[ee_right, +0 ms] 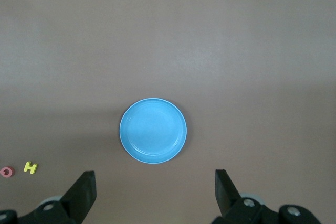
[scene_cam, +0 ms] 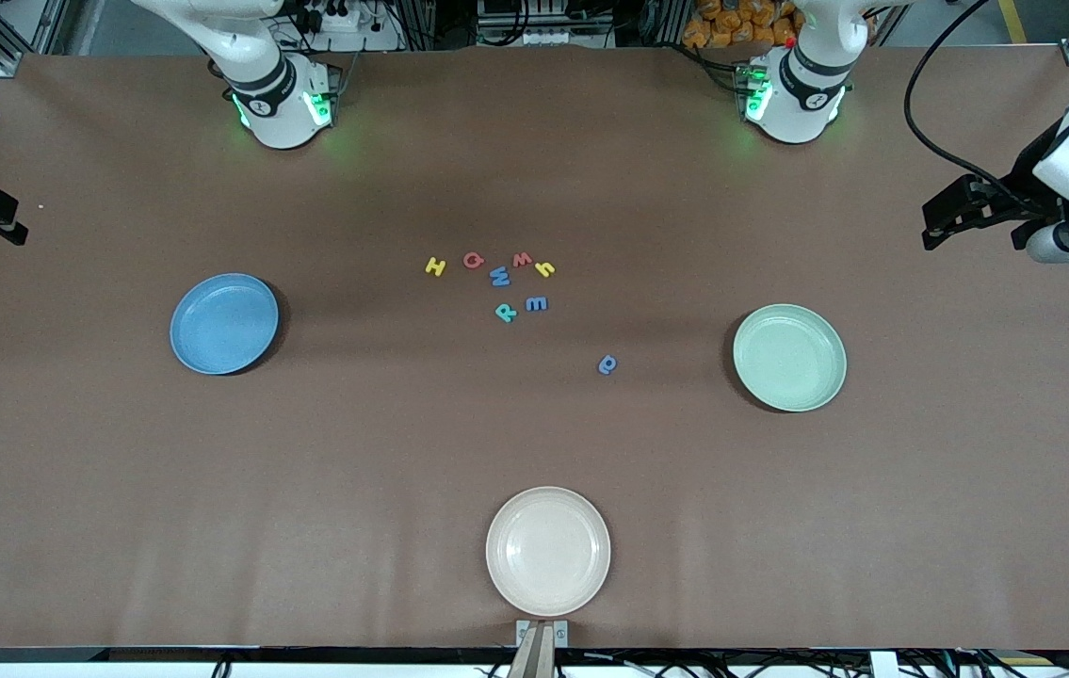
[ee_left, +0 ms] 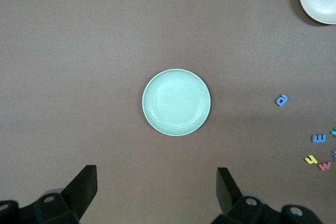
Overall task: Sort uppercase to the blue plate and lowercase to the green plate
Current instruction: 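Reach the left gripper to blue 'a' while the right gripper reaches yellow 'H'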
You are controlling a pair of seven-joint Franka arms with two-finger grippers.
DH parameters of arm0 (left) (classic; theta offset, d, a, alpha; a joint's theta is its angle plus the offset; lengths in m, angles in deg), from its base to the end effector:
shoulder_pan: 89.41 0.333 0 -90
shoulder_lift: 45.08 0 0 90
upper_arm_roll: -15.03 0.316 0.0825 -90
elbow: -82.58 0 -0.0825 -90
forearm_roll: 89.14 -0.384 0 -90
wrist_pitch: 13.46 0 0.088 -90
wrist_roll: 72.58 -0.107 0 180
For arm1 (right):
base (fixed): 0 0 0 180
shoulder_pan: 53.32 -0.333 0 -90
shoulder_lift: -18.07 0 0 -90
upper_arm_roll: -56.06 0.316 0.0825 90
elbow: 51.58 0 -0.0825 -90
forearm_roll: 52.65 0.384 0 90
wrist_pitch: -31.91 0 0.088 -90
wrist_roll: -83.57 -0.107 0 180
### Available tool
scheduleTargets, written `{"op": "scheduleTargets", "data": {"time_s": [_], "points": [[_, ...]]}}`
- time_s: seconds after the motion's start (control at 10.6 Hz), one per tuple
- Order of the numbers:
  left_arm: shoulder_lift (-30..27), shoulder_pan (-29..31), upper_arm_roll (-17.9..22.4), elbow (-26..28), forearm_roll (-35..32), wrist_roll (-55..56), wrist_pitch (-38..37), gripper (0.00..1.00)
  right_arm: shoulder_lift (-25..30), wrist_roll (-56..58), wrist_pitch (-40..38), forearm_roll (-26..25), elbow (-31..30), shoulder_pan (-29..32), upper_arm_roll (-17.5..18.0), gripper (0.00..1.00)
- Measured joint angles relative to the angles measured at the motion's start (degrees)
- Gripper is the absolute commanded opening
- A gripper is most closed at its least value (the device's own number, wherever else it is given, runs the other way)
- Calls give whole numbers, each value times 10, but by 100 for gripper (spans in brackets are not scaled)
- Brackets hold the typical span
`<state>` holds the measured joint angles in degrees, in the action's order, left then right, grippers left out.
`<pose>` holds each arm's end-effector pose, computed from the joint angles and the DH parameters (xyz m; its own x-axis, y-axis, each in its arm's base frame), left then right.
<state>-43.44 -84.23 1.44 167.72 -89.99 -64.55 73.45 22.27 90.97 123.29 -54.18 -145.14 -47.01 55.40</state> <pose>0.5528 -0.0779 0.6441 1.0000 -0.0057 0.0042 -0.0057 -1.0000 -0.0076 0.5296 -0.0678 0.6372 0.9995 0.0082 0.0316 0.0072 -0.9995 0.0302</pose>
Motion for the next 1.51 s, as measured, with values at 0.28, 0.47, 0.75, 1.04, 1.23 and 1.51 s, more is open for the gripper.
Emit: {"op": "scheduleTargets", "data": {"time_s": [0.28,0.47,0.75,1.04,1.23,1.51], "points": [[0,0,0,0,0,0,0,100,1,6,-3,0,1,0,-1,100],[0,0,0,0,0,0,0,100,1,7,-3,0,3,0,-1,100],[2,-4,37,2,29,-37,16,100,2,6,-6,1,4,-2,6,100],[26,-25,40,37,62,-48,78,100,1,-57,-8,2,-4,-44,17,100],[49,-49,17,73,64,-44,145,100,-3,-121,20,2,-37,-85,20,100],[97,-91,-12,84,55,-36,196,100,-10,-221,138,3,-152,-131,20,100]]}}
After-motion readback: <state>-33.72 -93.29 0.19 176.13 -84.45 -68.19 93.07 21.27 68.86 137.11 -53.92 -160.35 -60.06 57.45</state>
